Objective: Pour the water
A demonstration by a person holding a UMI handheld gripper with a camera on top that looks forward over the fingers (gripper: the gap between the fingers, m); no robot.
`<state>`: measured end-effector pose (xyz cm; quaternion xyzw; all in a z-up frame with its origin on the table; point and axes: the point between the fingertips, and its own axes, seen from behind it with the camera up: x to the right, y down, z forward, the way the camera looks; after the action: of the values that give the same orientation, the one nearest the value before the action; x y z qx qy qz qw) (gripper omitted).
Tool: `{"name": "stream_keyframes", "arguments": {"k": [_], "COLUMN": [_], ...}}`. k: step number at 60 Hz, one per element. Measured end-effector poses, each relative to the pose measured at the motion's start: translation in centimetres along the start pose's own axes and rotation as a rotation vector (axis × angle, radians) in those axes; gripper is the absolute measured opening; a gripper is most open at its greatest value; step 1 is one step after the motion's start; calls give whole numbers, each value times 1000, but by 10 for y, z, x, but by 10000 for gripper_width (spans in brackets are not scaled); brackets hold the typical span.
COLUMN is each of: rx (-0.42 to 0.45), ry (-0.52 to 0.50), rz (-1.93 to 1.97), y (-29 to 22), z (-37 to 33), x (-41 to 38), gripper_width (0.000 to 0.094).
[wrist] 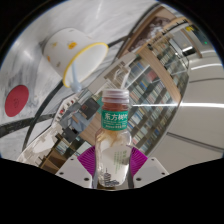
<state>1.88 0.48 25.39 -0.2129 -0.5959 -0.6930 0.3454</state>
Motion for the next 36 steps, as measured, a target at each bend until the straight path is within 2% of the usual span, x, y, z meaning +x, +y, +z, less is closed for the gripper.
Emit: {"name": "stream_keyframes", "arguments": {"k": [10, 19, 29, 36], "rx": [56, 40, -70, -119], "ry": [-32, 0, 80, -14], "rz": [-109, 37, 674, 1293], "y": [-37, -22, 47, 71], "z": [1, -2, -16, -26], "x": [-14, 7, 66, 59], "gripper_width": [405, 407, 406, 408]}}
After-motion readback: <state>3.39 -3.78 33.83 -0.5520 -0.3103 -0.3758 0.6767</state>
